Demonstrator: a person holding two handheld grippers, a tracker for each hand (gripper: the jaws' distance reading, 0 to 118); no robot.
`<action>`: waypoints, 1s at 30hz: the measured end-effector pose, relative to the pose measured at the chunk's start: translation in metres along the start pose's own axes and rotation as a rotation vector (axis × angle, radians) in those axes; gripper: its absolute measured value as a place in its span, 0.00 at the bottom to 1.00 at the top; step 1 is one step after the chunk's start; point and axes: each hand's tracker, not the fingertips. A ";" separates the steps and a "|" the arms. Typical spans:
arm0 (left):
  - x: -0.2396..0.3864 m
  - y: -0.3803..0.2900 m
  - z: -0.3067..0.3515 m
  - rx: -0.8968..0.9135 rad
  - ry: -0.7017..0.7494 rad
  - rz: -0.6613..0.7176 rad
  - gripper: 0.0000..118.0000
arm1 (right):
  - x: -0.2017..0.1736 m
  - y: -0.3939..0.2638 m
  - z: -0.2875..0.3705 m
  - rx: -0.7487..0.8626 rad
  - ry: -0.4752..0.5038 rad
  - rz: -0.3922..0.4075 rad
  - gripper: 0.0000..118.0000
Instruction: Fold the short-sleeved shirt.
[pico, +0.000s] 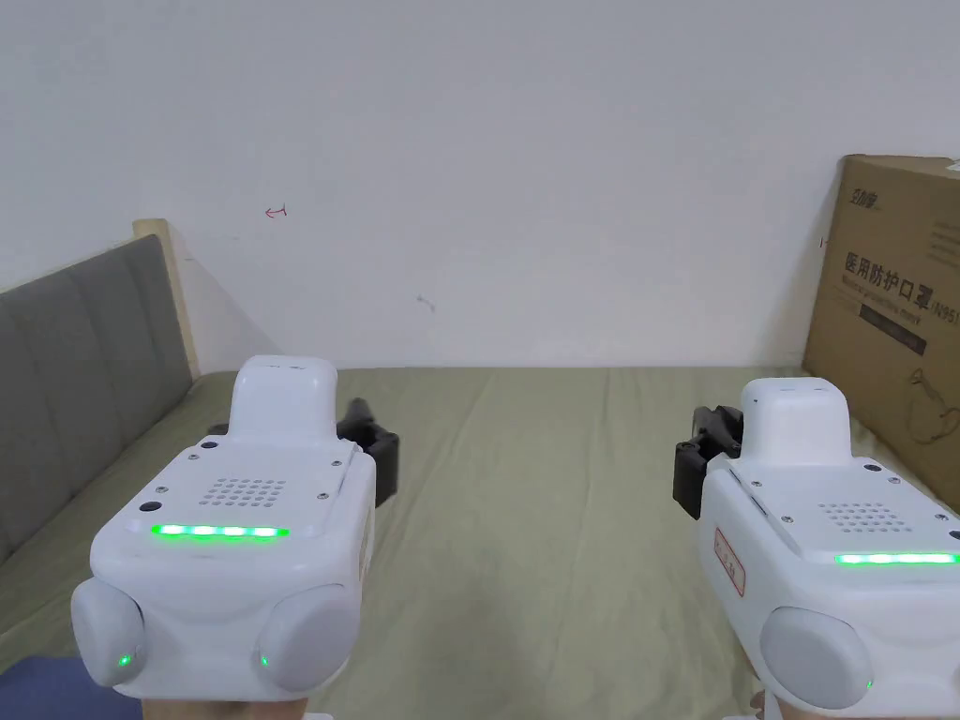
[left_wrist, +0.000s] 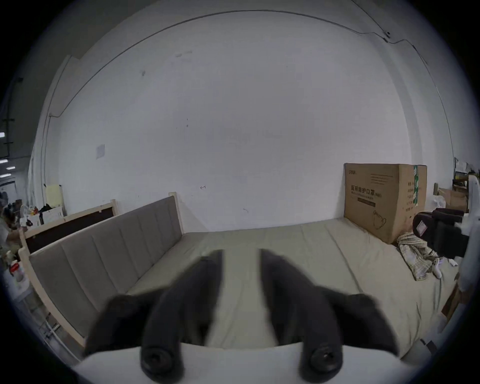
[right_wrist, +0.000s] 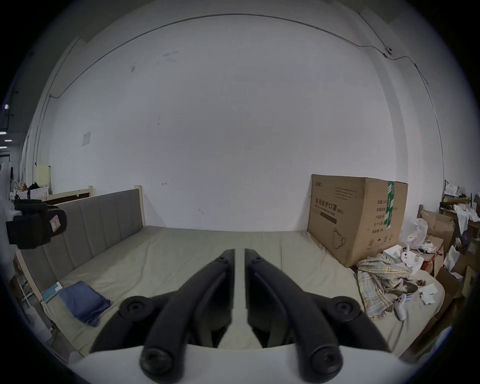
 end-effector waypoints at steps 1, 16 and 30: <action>-0.001 0.000 0.000 -0.008 -0.019 0.011 0.72 | -0.001 0.000 0.000 -0.004 0.001 0.002 0.28; -0.006 -0.008 -0.002 -0.020 -0.027 0.080 0.95 | -0.002 -0.002 -0.007 -0.029 0.016 -0.025 0.73; 0.004 -0.012 -0.009 -0.053 -0.001 0.030 0.95 | -0.008 -0.005 -0.007 -0.001 0.014 0.000 0.73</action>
